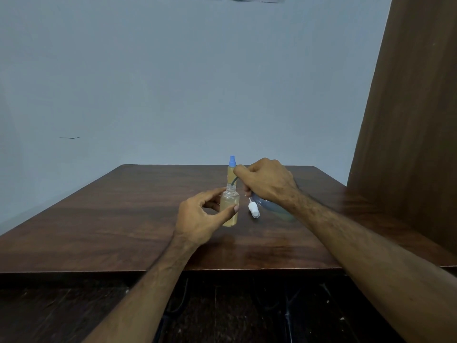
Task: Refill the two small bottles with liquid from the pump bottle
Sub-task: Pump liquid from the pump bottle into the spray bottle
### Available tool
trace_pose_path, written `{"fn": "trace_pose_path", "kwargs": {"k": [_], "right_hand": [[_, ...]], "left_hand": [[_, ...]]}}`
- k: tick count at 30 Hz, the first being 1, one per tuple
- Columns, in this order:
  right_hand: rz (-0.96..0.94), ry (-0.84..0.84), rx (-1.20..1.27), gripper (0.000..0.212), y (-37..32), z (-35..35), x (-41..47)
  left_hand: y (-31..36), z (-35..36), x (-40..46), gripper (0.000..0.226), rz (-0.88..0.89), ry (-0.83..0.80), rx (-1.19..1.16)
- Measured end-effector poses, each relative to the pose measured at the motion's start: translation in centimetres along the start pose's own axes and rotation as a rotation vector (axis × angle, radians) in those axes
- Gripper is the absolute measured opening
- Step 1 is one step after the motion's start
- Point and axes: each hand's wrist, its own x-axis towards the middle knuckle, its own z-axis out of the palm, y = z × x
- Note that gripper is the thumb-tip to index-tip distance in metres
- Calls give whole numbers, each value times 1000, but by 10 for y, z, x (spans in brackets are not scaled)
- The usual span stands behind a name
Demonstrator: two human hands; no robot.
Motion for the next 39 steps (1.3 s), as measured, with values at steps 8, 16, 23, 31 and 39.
{"fn": "trace_pose_path", "kwargs": {"k": [8,16,23,31,39], "right_hand": [[14,-3,-29,59,-1,0,-3],[8,-4,-19,63,-2,0,-3],[-30,47,-75,42,4,5,-2],[0,29,-44,52,2,4,-4],[-6,68,-53,48,3,3,-3]], "left_hand": [[-1,-1,1,54,-8,8,-1],[-2,1,1,54,-7,10,2],[-3,1,1,55,-3,12,-12],[-3,0,0,59,-13,0,6],[1,0,-1,54,-7,-8,10]]}}
